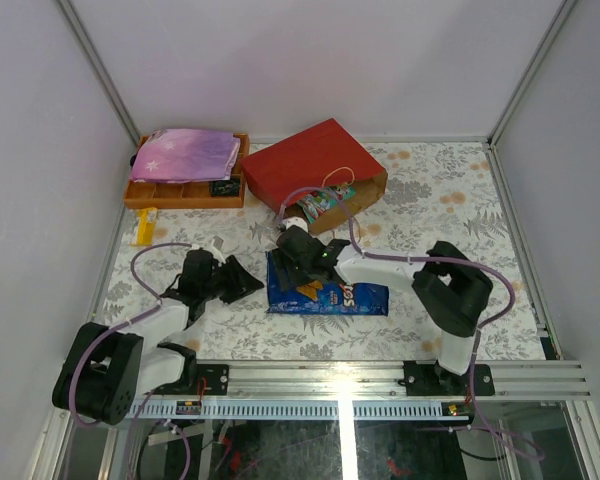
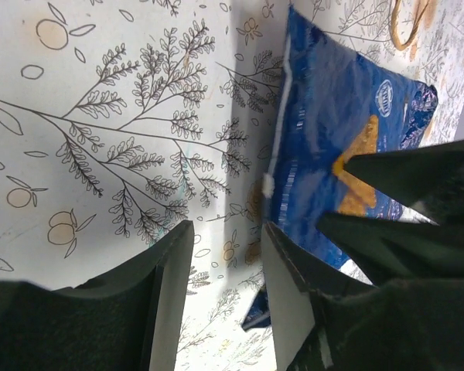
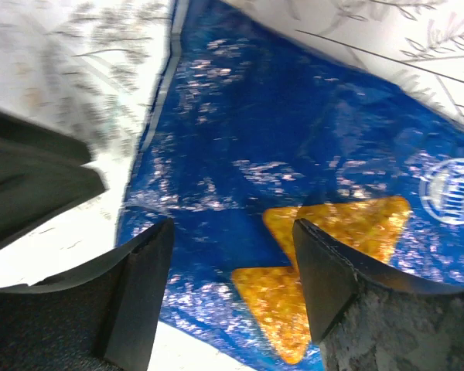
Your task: Take the snacks out of the paper bag
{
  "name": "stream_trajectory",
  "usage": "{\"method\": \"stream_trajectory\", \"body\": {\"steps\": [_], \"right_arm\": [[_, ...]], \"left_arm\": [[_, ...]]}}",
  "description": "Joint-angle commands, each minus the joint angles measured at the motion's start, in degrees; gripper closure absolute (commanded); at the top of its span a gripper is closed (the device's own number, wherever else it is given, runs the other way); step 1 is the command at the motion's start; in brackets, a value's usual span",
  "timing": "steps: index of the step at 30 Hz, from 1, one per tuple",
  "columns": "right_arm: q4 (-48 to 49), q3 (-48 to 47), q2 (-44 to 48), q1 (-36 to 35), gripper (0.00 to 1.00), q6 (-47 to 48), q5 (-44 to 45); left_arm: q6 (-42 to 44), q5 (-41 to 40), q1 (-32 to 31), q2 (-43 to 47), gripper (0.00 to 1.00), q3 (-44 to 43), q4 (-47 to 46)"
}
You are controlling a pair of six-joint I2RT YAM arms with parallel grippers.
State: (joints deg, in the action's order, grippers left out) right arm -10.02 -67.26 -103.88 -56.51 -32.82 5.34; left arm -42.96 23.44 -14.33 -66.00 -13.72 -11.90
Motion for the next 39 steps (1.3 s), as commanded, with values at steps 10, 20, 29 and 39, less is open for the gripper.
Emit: {"method": "stream_trajectory", "body": {"steps": [10,20,29,39], "right_arm": [[-4.6,6.8,-2.9,5.2,0.43,-2.4,9.2],[10.0,14.5,-3.4,8.2,0.53,0.8,-9.9],[13.2,14.0,-4.8,8.2,0.51,0.9,-14.3],[13.1,15.3,-3.1,8.3,0.50,1.3,-14.5]], "left_arm": [[-0.5,4.9,0.5,-2.4,0.57,1.7,-11.5],[-6.5,16.0,0.3,-3.6,0.34,4.7,-26.8],[-7.1,10.2,-8.3,-3.9,0.32,4.3,-20.9],[-1.2,-7.6,-8.3,3.8,0.47,5.1,0.3]]}}
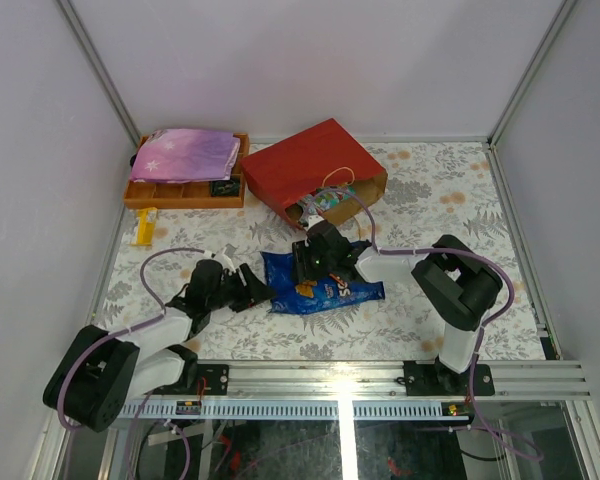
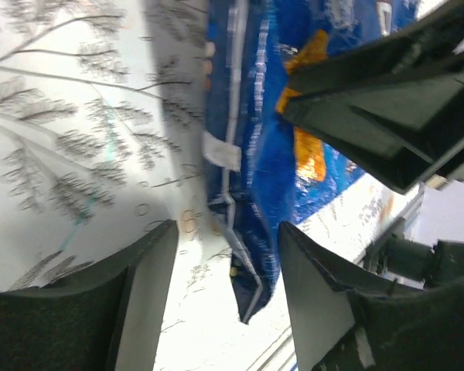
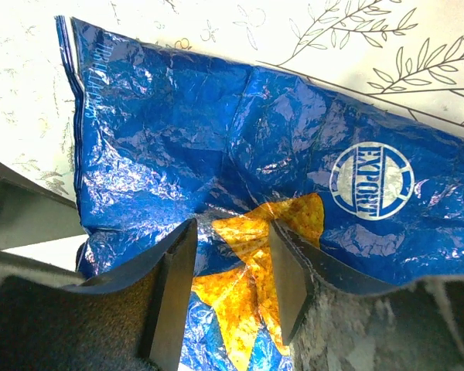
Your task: Take the snacks out of the paper bag
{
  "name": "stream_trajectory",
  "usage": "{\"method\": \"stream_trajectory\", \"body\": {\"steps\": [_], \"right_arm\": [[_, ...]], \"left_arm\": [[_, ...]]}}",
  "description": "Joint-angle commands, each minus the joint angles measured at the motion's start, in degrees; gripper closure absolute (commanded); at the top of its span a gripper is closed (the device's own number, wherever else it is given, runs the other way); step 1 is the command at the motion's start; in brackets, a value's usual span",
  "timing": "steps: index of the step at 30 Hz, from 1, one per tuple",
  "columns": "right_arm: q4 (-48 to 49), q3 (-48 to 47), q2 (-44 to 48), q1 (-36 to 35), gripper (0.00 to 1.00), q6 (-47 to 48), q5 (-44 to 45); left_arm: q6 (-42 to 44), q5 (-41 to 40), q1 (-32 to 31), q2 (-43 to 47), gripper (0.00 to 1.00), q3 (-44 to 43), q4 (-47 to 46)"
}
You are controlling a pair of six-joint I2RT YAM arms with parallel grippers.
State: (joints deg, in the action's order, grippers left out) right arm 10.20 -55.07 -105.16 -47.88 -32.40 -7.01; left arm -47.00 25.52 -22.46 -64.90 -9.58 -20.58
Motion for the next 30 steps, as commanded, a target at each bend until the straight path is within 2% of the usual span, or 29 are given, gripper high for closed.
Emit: {"method": "stream_trajectory", "body": {"steps": [1,4,8,10,13,24,27,30], "right_arm": [[-7.0,3.2,-1.7,-0.2,0.50,1.0,-2.3],[-6.3,3.5,-1.9,-0.1,0.49,0.7,-3.0],[-5.7,3.2,-1.8,-0.2,0.50,0.3,-4.0],[-6.0,3.1,-1.6,-0.2,0.50,0.5,-3.9],[-6.2,3.3,-1.0,-0.1,0.49,0.6,-3.8],[-8.1,2.0,-0.4,-0.2,0.50,0.8,-3.7],[-12.3,-0.3,0.2,-1.3,0.50,1.6,-0.2],[-17.2,-3.9,2.5,-5.5,0.52,4.8,7.0]], "left_arm": [[2.0,-9.9,-0.1,2.9,0.47,1.9,8.5],[0.7,-12.4,-0.1,1.4,0.57,1.9,9.2],[0.1,-11.9,-0.1,-1.8,0.64,1.0,7.2],[0.0,-11.8,0.0,-2.2,0.72,0.6,7.1],[-0.3,-11.8,0.1,-2.9,0.79,0.3,7.1],[3.2,-11.5,-0.5,-7.2,0.77,-3.3,9.5],[3.7,-14.2,-2.7,-8.9,0.80,-5.5,12.2],[3.5,-16.3,-3.7,-10.3,0.87,-7.1,14.4]]}}
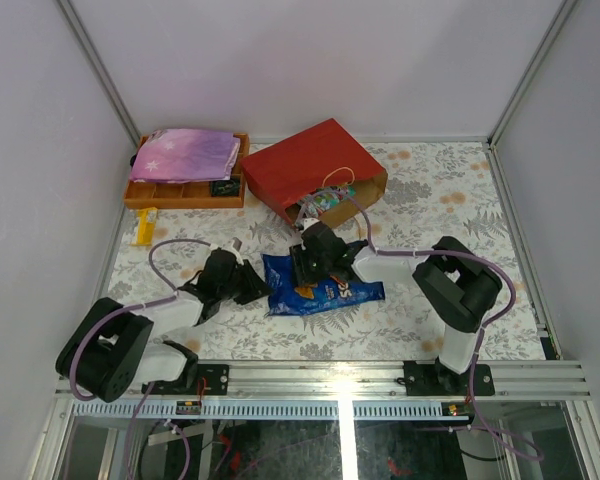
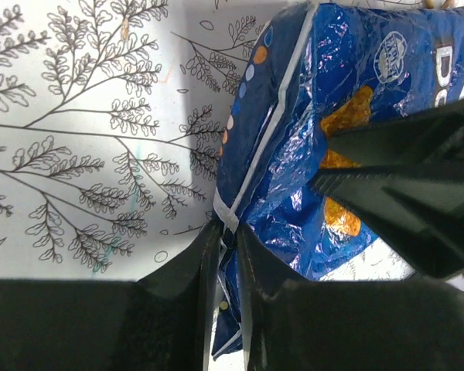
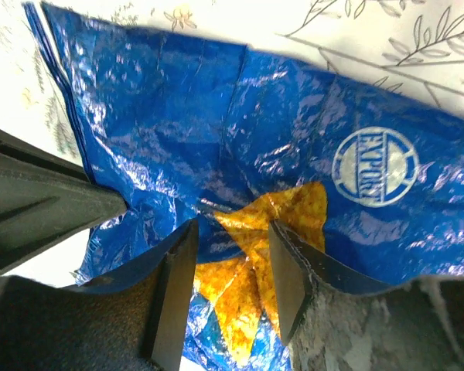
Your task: Take the snacks out of the paper bag
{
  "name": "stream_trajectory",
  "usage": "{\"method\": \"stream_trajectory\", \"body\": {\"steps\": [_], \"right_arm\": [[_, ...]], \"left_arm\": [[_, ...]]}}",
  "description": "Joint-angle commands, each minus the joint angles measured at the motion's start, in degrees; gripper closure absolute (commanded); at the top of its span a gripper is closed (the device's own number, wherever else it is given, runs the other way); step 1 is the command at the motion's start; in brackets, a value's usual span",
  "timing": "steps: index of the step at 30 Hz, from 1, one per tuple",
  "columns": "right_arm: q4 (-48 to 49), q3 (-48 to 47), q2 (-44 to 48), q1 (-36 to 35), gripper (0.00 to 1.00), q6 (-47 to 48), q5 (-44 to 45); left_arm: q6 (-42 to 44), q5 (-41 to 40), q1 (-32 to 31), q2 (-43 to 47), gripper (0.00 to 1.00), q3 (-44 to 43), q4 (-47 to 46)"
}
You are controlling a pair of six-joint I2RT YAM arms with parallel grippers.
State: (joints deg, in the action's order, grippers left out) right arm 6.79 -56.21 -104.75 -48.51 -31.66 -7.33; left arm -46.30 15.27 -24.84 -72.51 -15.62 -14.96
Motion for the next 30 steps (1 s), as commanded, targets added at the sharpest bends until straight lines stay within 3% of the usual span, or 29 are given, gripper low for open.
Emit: {"method": "stream_trajectory", "body": {"steps": [1,3,6,7,13,23,30], "right_arm": [[-14.3,-3.7,3.0,-6.2,0.55,4.7,8.8],[-13.7,-4.5,4.9,-8.2,0.67,5.2,9.4],[-10.2,-3.5,7.6,-10.7,0.96,4.8,9.1],[-8.5,-2.8,8.4,-11.4,1.00,4.5,8.5],[5.2,3.2,11.3,-13.5,1.00,1.1,4.3],[13.7,2.6,0.4,-13.0,1.00,-1.9,-0.3],[21.3,7.8,-4.9,-10.7,1.00,-7.9,-3.8]], "left_arm": [[2.8,-6.4,-1.4,-3.2,0.91,-1.3,9.0],[2.6,-7.1,-1.3,-4.1,1.00,-1.9,9.7],[2.2,-8.0,-1.3,-4.7,1.00,-2.5,11.1],[1.9,-8.4,-1.3,-4.7,1.00,-2.6,11.6],[0.9,-9.9,-1.3,-3.3,1.00,-2.8,14.5],[0.6,-10.8,-1.3,-1.7,1.00,-3.3,17.0],[1.2,-11.8,-1.3,-1.6,1.00,-4.5,18.7]]}}
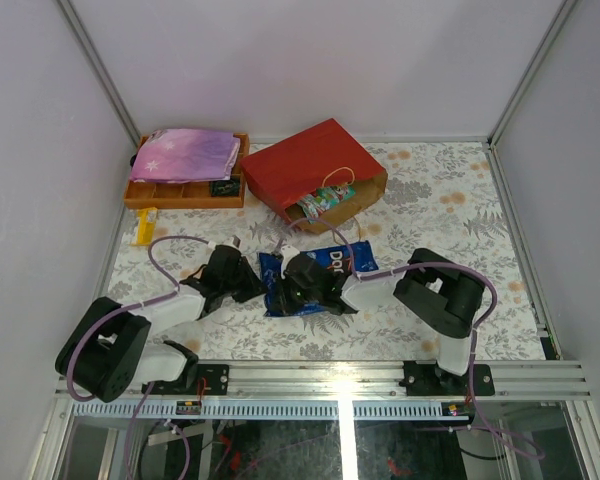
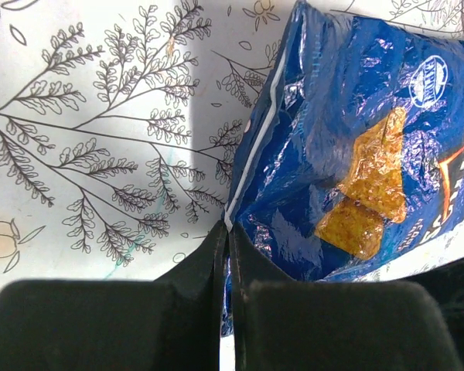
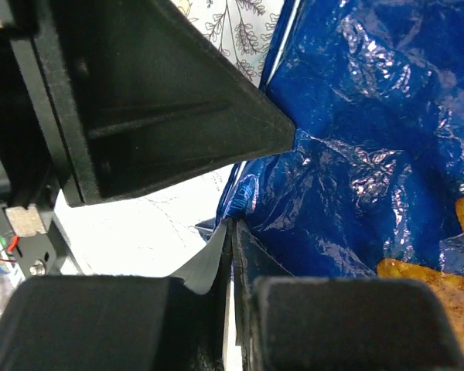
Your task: Take the snacks out of the paper bag
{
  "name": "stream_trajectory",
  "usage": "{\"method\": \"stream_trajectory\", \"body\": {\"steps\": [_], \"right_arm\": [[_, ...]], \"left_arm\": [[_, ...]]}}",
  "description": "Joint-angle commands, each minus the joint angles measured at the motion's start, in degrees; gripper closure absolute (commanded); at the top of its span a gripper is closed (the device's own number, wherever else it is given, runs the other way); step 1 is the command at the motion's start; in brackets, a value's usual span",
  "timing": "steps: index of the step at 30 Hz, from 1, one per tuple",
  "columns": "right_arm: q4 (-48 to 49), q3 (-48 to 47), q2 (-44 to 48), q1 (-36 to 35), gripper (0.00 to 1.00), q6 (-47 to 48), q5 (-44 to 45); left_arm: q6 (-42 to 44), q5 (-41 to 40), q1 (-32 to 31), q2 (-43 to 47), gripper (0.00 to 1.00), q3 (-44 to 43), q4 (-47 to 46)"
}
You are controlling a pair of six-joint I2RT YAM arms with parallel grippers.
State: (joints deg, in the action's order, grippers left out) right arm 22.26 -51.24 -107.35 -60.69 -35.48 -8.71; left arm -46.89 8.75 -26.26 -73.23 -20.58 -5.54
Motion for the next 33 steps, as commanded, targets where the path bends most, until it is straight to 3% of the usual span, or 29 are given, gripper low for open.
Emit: {"method": "stream_trajectory", "body": {"steps": [1,5,6,11,16,19,23,26,28,33], "right_arm": [[5.6,3.4,-2.6,1.8,1.00,-4.6,-2.2],[-1.3,4.2,-2.6,2.9,1.00,-7.1,2.5],[-1.5,4.9,-2.4,3.3,1.00,-8.3,2.9],[3.5,10.4,-1.9,5.6,1.00,-14.7,1.9],[7.8,12.5,-3.0,7.0,1.00,-17.4,-0.4],[8.8,12.0,-3.8,7.0,1.00,-17.6,-1.6],[10.4,11.5,-4.8,7.0,1.00,-17.8,-3.0],[11.6,11.8,-5.1,7.0,1.00,-18.0,-3.8],[12.2,12.5,-4.7,7.0,1.00,-18.3,-3.9],[12.5,14.0,-3.3,7.3,1.00,-18.1,-3.6]], "left_arm": [[1.9,-5.6,0.2,-0.7,1.00,0.2,9.9],[2.2,-7.2,0.4,2.5,1.00,-2.1,13.8],[2.0,-7.6,0.5,4.0,0.96,-2.7,15.1],[1.0,-6.1,0.4,10.7,0.53,-3.8,20.2],[-1.7,0.0,-1.1,14.7,0.43,2.0,20.4],[-4.3,1.2,-4.2,18.2,0.28,5.5,19.9],[-8.2,5.6,-6.9,19.7,0.35,9.7,11.8],[-8.6,6.7,-7.6,16.5,0.62,10.2,8.0],[-7.8,5.6,-8.0,14.3,0.73,9.4,8.0],[-6.0,2.4,-8.4,11.2,0.78,8.3,9.1]]}}
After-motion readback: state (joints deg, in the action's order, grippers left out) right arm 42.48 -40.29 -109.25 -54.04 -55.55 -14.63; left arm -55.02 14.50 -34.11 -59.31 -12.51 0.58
